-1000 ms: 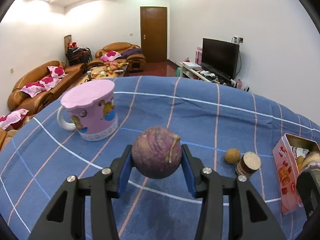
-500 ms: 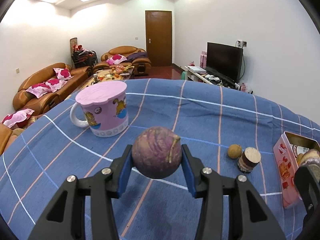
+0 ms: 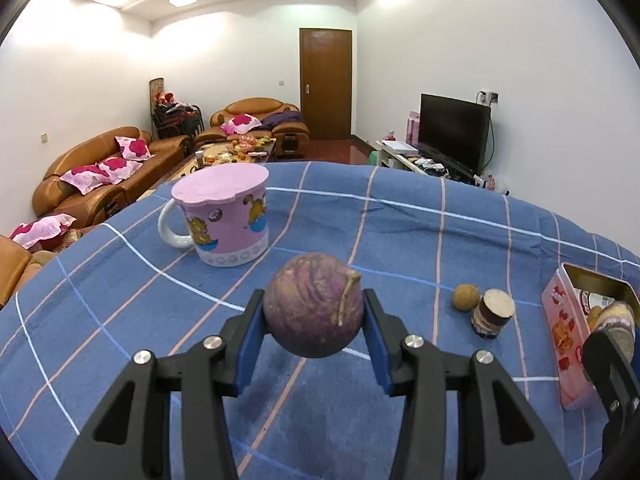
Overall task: Organize fruits
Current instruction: 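Lift the jar and purple fruit and carry them toward the tin tray, then hold the jar and purple fruit above the tin tray with both grippers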
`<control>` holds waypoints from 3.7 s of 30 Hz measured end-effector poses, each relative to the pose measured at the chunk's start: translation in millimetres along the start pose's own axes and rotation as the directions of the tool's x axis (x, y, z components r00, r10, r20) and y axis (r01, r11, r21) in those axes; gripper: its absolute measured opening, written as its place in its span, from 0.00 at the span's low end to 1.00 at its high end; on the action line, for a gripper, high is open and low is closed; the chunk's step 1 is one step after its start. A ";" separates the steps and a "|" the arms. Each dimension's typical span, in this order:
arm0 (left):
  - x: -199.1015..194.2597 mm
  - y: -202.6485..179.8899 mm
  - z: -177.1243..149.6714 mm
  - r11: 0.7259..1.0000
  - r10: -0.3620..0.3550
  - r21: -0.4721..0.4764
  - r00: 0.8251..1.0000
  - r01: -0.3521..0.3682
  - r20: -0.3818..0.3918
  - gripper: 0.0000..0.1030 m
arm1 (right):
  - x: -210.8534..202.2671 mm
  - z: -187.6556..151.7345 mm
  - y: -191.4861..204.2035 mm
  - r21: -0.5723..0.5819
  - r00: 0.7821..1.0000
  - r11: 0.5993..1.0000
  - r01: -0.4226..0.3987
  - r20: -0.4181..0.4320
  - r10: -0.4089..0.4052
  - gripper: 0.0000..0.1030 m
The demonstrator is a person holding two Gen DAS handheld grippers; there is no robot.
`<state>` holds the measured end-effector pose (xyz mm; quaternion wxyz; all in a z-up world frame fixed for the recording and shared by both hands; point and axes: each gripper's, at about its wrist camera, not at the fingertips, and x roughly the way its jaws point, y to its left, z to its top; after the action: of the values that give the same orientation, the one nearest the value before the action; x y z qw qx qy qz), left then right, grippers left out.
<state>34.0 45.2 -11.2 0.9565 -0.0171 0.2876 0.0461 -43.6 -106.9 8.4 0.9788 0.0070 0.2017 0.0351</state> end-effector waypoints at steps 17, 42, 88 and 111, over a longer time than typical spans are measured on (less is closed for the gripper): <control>-29.5 -22.3 -13.5 1.000 -0.019 0.023 0.999 0.018 0.044 0.47 | -17.1 -5.6 -26.8 0.008 1.000 1.000 0.005 -0.007 -0.005 0.42; -51.8 -108.8 -28.6 0.977 -0.166 0.139 0.986 0.162 0.019 0.47 | -45.9 -11.7 -89.5 0.027 0.995 0.995 0.097 0.008 -0.097 0.42; -67.3 -248.9 -34.0 0.897 -0.343 0.286 0.939 0.337 -0.031 0.47 | -59.4 -10.8 -200.5 0.114 0.943 0.937 0.331 0.001 -0.334 0.42; -26.4 -250.7 -9.5 0.902 -0.363 0.226 0.929 0.369 -0.068 0.47 | -25.4 7.9 -195.3 0.100 0.904 0.900 0.425 0.001 -0.427 0.42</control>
<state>31.5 -206.9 -3.0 0.9397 0.0421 0.2945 -0.1687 -50.9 -303.5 20.2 0.9635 0.0110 0.1886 -0.1898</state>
